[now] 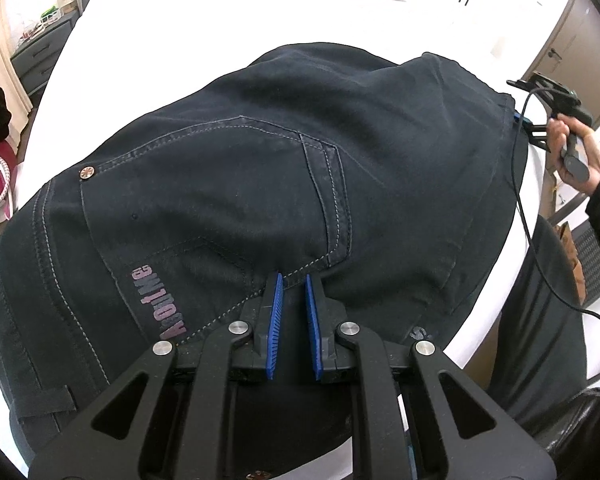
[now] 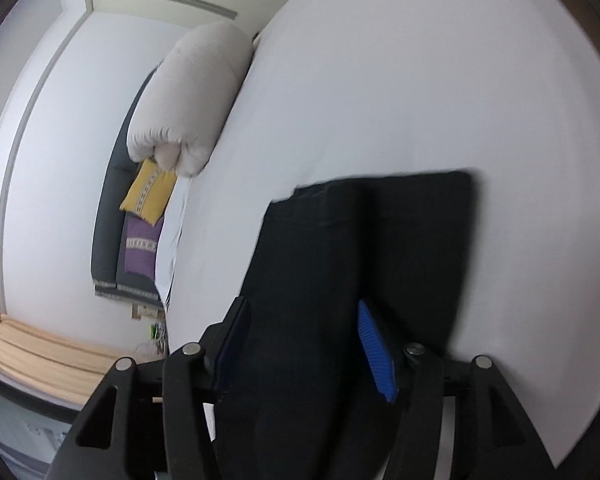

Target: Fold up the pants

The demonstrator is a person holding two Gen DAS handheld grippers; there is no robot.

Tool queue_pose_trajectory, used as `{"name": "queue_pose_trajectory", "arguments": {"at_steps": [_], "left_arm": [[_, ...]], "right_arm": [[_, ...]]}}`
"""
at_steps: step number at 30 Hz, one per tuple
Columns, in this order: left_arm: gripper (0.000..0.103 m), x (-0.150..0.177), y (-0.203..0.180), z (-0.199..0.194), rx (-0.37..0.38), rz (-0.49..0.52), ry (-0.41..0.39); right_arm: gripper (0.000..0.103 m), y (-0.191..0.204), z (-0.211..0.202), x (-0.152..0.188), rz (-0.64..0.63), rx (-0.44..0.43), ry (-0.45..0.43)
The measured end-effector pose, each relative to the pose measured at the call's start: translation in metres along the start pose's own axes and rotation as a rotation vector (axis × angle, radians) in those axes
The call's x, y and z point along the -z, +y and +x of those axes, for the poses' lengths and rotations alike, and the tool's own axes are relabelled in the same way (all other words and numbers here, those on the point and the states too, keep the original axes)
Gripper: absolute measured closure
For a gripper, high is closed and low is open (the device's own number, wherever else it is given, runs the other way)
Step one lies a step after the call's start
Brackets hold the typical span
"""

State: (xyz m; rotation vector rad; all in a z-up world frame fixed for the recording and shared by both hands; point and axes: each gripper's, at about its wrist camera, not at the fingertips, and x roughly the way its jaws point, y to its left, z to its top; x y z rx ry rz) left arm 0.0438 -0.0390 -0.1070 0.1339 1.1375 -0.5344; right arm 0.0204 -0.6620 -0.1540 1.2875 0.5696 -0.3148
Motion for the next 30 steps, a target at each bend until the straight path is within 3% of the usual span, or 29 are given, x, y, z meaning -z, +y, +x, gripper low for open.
{"name": "queue_pose_trajectory", "arguments": {"at_steps": [2, 3, 4, 5, 13, 18, 24, 28, 30], "left_arm": [[0.091, 0.002, 0.002, 0.0, -0.003, -0.005, 0.0], [0.091, 0.001, 0.001, 0.0, -0.005, -0.006, 0.001], [0.091, 0.001, 0.001, 0.0, -0.006, -0.005, 0.002], [0.091, 0.001, 0.001, 0.0, -0.006, -0.004, 0.003], [0.091, -0.002, 0.0, -0.001, -0.001, 0.013, 0.015], [0.091, -0.004, -0.003, -0.002, -0.006, 0.026, 0.02], [0.091, 0.0, -0.004, -0.005, -0.004, 0.025, 0.017], [0.091, 0.004, -0.005, -0.006, -0.003, 0.019, 0.007], [0.091, 0.009, -0.005, -0.008, -0.01, 0.024, 0.001]], "right_arm": [[0.044, 0.004, 0.0, 0.017, -0.012, 0.03, 0.007], [0.055, 0.002, -0.003, 0.02, -0.024, 0.035, 0.009], [0.093, 0.003, 0.003, 0.018, -0.034, 0.041, 0.023], [0.097, -0.001, 0.005, 0.017, -0.012, 0.056, 0.033], [0.099, -0.031, -0.045, 0.025, 0.028, 0.049, -0.089], [0.1, -0.054, -0.043, 0.018, 0.104, 0.041, -0.05], [0.1, -0.048, -0.058, 0.023, 0.076, 0.074, -0.09], [0.102, -0.066, -0.058, 0.018, 0.131, 0.059, -0.09], [0.102, -0.063, -0.065, 0.014, 0.086, 0.099, -0.12]]}}
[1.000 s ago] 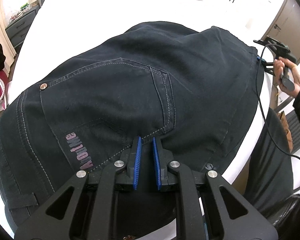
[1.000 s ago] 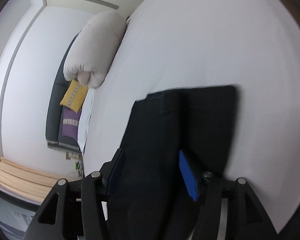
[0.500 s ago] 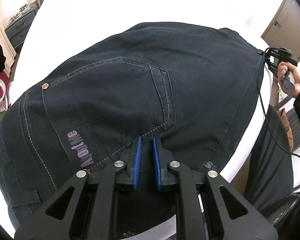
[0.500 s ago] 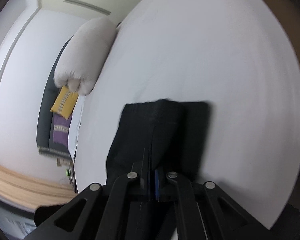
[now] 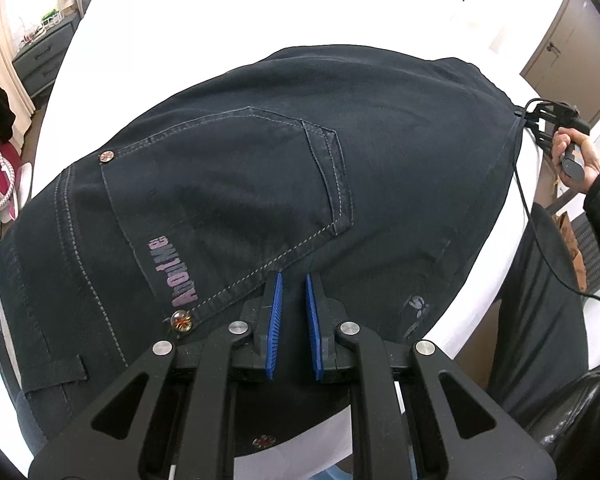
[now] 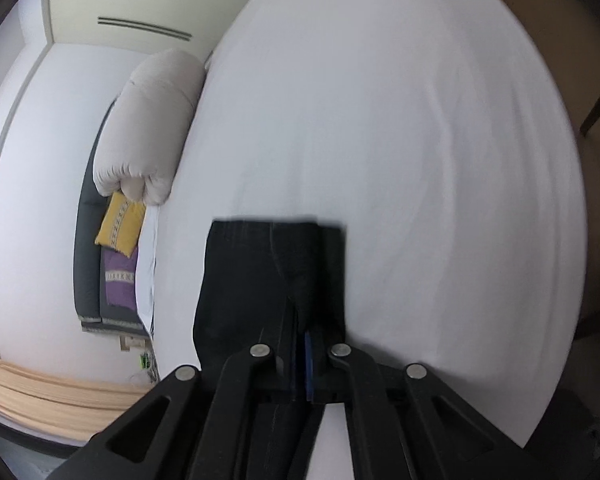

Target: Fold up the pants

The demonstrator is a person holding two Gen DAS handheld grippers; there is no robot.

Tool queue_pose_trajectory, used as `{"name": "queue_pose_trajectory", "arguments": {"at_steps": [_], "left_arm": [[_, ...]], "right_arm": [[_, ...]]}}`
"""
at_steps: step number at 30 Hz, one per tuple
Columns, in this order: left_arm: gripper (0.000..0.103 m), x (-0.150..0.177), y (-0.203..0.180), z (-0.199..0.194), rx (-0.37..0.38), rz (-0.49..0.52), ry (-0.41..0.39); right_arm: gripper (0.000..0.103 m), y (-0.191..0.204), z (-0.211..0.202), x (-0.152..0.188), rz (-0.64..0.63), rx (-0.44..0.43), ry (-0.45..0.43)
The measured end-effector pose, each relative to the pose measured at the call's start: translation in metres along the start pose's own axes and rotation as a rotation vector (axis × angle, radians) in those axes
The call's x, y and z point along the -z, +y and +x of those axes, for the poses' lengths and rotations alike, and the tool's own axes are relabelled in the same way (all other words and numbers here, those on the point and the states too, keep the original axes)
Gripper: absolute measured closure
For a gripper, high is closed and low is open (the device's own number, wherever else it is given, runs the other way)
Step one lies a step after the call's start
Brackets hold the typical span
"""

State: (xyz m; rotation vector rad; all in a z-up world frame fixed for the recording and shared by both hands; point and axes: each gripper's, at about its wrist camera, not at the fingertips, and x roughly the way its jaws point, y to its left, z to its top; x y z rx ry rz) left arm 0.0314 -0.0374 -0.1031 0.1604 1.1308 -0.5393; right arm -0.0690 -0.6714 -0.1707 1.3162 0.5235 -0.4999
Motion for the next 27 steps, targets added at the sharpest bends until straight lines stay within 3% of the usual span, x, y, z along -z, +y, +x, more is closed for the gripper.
{"name": "queue_pose_trajectory", "arguments": {"at_steps": [3, 5, 6, 7, 9, 10, 12, 15, 16, 19, 27], "left_arm": [[0.091, 0.008, 0.004, -0.005, 0.008, -0.02, -0.018], [0.091, 0.014, 0.008, -0.009, 0.018, -0.041, -0.033], [0.091, 0.016, 0.008, -0.01, 0.018, -0.045, -0.037], [0.091, 0.017, 0.009, -0.012, 0.017, -0.047, -0.043], [0.091, 0.02, 0.009, -0.015, 0.018, -0.05, -0.051], [0.091, 0.021, 0.01, -0.016, 0.019, -0.051, -0.054], [0.091, 0.023, 0.012, -0.018, 0.02, -0.053, -0.057], [0.091, 0.024, 0.013, -0.019, 0.017, -0.055, -0.061], [0.091, 0.025, 0.013, -0.02, 0.017, -0.053, -0.061], [0.091, 0.027, 0.016, -0.022, 0.027, -0.061, -0.067], [0.091, 0.03, 0.019, -0.024, 0.03, -0.074, -0.084]], "right_arm": [[0.095, 0.003, -0.018, -0.006, -0.024, 0.041, -0.049], [0.078, 0.01, -0.041, -0.002, -0.06, 0.147, -0.126], [0.077, 0.014, -0.049, 0.002, -0.07, 0.116, -0.123], [0.077, 0.022, -0.053, 0.011, -0.092, 0.027, -0.053], [0.077, 0.044, -0.048, 0.039, -0.164, -0.068, 0.122], [0.077, 0.059, -0.044, 0.069, -0.224, -0.115, 0.243], [0.071, 0.07, -0.039, 0.112, -0.28, -0.151, 0.385], [0.056, 0.063, -0.026, 0.167, -0.228, -0.153, 0.554], [0.056, 0.059, -0.022, 0.181, -0.207, -0.156, 0.592], [0.056, 0.061, -0.013, 0.201, -0.224, -0.152, 0.621], [0.056, 0.059, 0.015, 0.217, -0.182, -0.134, 0.657]]}}
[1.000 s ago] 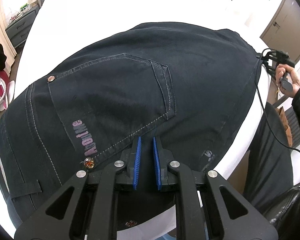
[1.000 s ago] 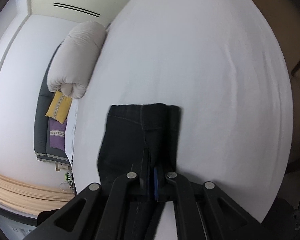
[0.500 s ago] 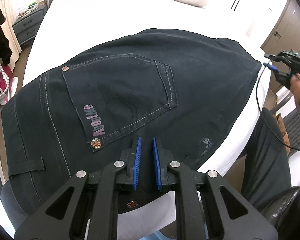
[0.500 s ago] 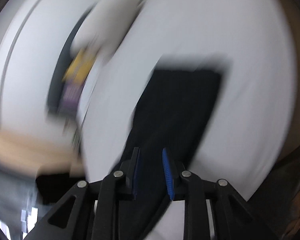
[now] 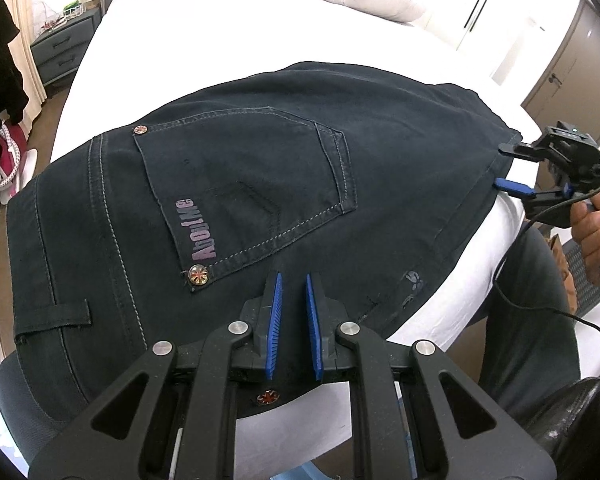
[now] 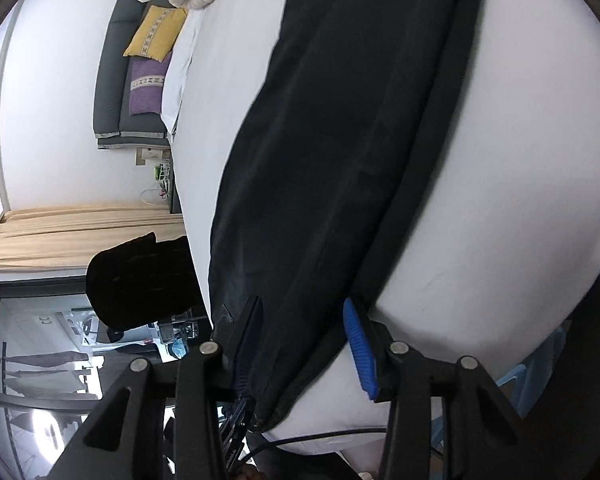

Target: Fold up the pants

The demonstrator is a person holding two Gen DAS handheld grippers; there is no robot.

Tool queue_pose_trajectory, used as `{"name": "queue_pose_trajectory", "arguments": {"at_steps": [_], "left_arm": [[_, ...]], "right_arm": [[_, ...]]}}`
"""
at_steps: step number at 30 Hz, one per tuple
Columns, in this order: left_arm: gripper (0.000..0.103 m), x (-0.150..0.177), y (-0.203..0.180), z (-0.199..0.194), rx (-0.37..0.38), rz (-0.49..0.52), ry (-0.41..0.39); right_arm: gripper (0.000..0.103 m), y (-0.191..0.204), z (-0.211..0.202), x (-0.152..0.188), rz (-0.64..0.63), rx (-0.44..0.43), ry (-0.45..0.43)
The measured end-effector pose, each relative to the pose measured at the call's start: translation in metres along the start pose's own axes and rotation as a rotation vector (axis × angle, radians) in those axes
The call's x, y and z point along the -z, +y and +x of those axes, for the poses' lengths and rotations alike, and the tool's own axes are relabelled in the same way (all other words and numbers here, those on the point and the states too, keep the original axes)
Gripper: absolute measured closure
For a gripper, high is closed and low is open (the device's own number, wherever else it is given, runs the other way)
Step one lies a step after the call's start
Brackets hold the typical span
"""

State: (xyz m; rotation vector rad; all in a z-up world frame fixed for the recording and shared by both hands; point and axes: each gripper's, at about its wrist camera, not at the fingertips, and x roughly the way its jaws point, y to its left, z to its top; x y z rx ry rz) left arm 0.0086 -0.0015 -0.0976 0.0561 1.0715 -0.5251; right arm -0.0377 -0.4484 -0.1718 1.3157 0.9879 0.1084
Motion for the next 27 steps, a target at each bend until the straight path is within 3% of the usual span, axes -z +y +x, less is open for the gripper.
{"name": "queue_pose_trajectory", "arguments": {"at_steps": [2, 3, 4, 6, 9, 16, 19, 22, 24, 27], "left_arm": [[0.091, 0.0, 0.0, -0.001, 0.0, 0.001, -0.001], [0.091, 0.0, 0.0, -0.001, -0.002, 0.003, 0.0], [0.091, 0.0, 0.0, -0.001, -0.003, 0.004, 0.001], [0.091, 0.0, -0.001, -0.002, -0.007, 0.01, 0.006], [0.091, 0.002, -0.003, -0.003, -0.015, 0.028, 0.019], [0.091, 0.007, -0.007, -0.008, -0.024, 0.042, 0.031], [0.091, 0.003, -0.01, -0.015, -0.038, 0.025, 0.025], [0.091, -0.013, -0.021, -0.027, -0.006, 0.038, -0.032], [0.091, -0.029, -0.03, -0.027, 0.032, 0.037, -0.071], [0.091, -0.057, -0.049, -0.012, 0.072, 0.07, -0.099]], "right_arm": [[0.06, -0.001, 0.003, 0.002, -0.017, -0.009, 0.006], [0.074, 0.001, 0.008, 0.001, -0.036, -0.004, 0.014], [0.096, 0.001, 0.009, 0.002, -0.051, 0.006, 0.015], [0.098, -0.002, 0.005, 0.006, -0.07, 0.021, -0.005], [0.099, -0.002, -0.003, 0.017, -0.123, 0.049, -0.029], [0.1, -0.015, 0.001, 0.02, -0.093, 0.041, -0.039], [0.1, -0.005, -0.002, 0.02, -0.179, 0.086, -0.028], [0.082, 0.004, -0.013, 0.02, -0.188, 0.098, -0.017], [0.074, 0.018, -0.024, 0.019, -0.238, 0.128, -0.055], [0.074, 0.046, -0.03, 0.012, -0.313, 0.173, -0.069]]}}
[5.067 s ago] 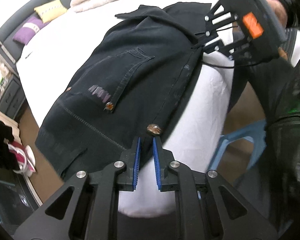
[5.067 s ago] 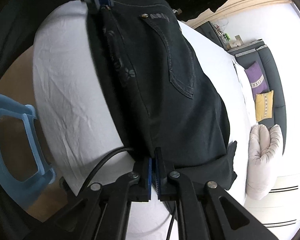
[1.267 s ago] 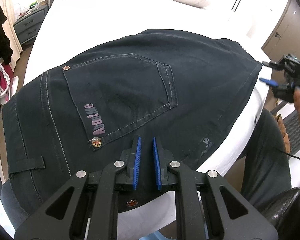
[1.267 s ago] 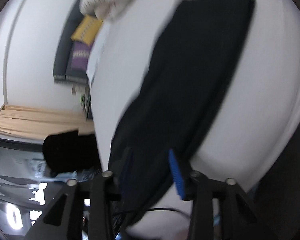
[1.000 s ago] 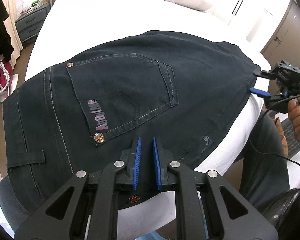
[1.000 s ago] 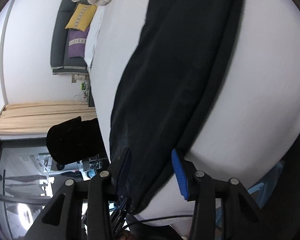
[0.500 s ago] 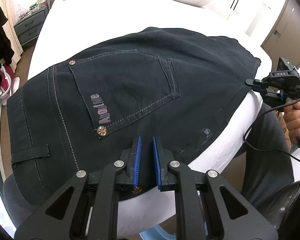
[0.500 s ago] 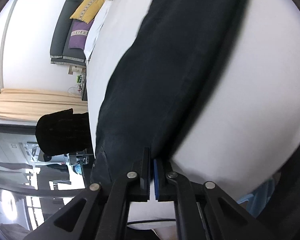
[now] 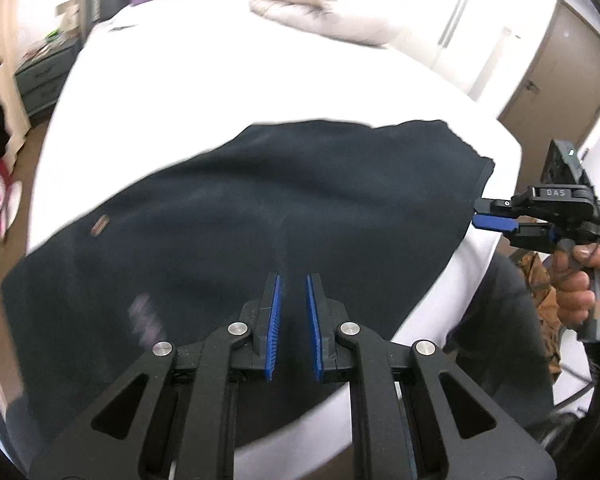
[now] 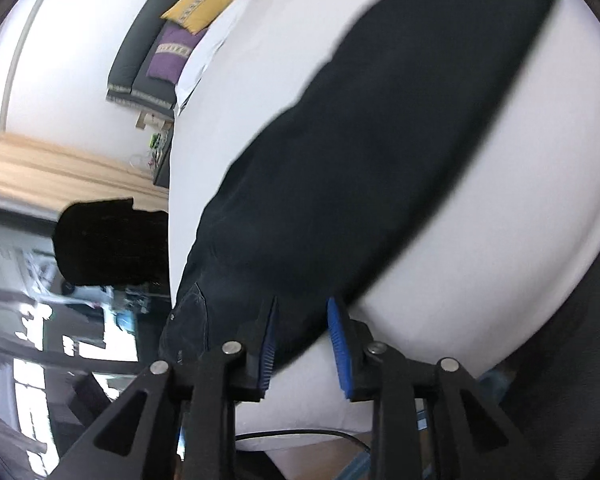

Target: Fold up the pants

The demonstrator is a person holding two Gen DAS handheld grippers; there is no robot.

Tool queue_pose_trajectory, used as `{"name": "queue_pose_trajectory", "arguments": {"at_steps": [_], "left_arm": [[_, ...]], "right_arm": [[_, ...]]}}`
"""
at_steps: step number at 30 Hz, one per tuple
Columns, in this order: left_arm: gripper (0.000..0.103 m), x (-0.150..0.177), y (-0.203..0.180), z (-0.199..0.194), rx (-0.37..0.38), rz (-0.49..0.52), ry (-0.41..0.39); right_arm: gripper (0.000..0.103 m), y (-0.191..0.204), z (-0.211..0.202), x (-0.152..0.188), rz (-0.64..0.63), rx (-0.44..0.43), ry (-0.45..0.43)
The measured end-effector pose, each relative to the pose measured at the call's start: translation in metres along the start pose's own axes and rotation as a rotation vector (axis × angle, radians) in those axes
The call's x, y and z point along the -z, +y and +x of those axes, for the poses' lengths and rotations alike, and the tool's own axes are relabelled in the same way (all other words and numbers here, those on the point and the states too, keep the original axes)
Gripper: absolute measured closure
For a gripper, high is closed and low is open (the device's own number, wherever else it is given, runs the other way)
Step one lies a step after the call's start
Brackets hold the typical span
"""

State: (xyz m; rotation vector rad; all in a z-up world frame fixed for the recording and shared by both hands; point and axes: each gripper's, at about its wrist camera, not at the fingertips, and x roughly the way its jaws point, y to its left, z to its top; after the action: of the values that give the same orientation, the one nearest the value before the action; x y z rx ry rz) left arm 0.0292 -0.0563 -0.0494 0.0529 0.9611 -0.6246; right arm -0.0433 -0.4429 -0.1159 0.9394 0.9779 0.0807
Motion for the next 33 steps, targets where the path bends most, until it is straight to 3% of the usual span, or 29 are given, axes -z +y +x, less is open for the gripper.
{"name": "queue_pose_trajectory", "arguments": {"at_steps": [2, 5, 7, 9, 11, 13, 15, 17, 18, 20, 21, 23, 26, 27, 28, 29, 30, 32, 33], "left_arm": [[0.091, -0.009, -0.01, 0.024, 0.006, 0.043, 0.031], [0.091, 0.002, -0.011, 0.066, -0.018, 0.071, 0.149], [0.091, 0.014, -0.006, 0.065, -0.007, 0.058, 0.109], [0.091, 0.019, -0.002, 0.059, 0.004, 0.041, 0.115], [0.091, 0.028, 0.002, 0.052, 0.015, 0.034, 0.12], [0.091, 0.037, 0.006, 0.045, 0.021, 0.017, 0.12], [0.091, 0.041, 0.009, 0.037, 0.025, 0.001, 0.123], [0.091, 0.037, 0.01, 0.028, 0.017, -0.019, 0.116], [0.091, 0.031, 0.011, 0.023, -0.004, -0.015, 0.101], [0.091, 0.014, 0.015, 0.02, -0.015, -0.018, 0.059], [0.091, 0.002, 0.02, 0.02, -0.014, -0.026, 0.043], [0.091, -0.031, 0.028, 0.03, -0.026, -0.046, 0.002], [0.091, -0.064, 0.041, 0.061, -0.017, -0.073, 0.005], [0.091, -0.069, 0.048, 0.078, -0.035, -0.085, 0.033], [0.091, -0.068, 0.052, 0.088, -0.049, -0.085, 0.061], [0.091, -0.065, 0.059, 0.101, -0.083, -0.08, 0.1], [0.091, -0.057, 0.069, 0.106, -0.071, -0.107, 0.113], [0.091, -0.05, 0.081, 0.096, -0.015, -0.171, 0.076], [0.091, -0.047, 0.086, 0.092, -0.005, -0.187, 0.071]], "right_arm": [[0.074, 0.02, -0.006, -0.013, -0.067, 0.02, -0.039], [0.074, 0.033, 0.0, -0.037, -0.082, -0.096, -0.057], [0.07, 0.029, 0.022, -0.051, -0.066, -0.194, -0.021], [0.068, 0.004, 0.053, -0.06, 0.034, -0.156, 0.031], [0.07, -0.018, 0.074, -0.064, 0.067, -0.181, 0.08], [0.103, -0.055, 0.077, -0.072, 0.146, -0.119, 0.045], [0.103, -0.084, 0.059, -0.079, 0.261, -0.189, -0.03], [0.103, -0.098, 0.027, -0.088, 0.275, -0.093, -0.14], [0.103, -0.101, 0.007, -0.094, 0.285, -0.004, -0.191], [0.098, -0.091, -0.009, -0.102, 0.268, 0.016, -0.226], [0.098, -0.079, -0.009, -0.106, 0.232, -0.02, -0.22], [0.097, -0.031, 0.018, -0.109, 0.122, -0.135, -0.11], [0.071, 0.036, 0.095, -0.097, 0.023, -0.301, 0.123], [0.064, 0.047, 0.119, -0.092, 0.019, -0.322, 0.181], [0.063, 0.06, 0.154, -0.085, 0.017, -0.32, 0.269], [0.063, 0.063, 0.173, -0.082, 0.02, -0.308, 0.305], [0.063, 0.062, 0.189, -0.081, 0.028, -0.295, 0.323], [0.081, 0.048, 0.206, -0.09, 0.056, -0.278, 0.31], [0.101, 0.036, 0.206, -0.097, 0.093, -0.282, 0.299]]}}
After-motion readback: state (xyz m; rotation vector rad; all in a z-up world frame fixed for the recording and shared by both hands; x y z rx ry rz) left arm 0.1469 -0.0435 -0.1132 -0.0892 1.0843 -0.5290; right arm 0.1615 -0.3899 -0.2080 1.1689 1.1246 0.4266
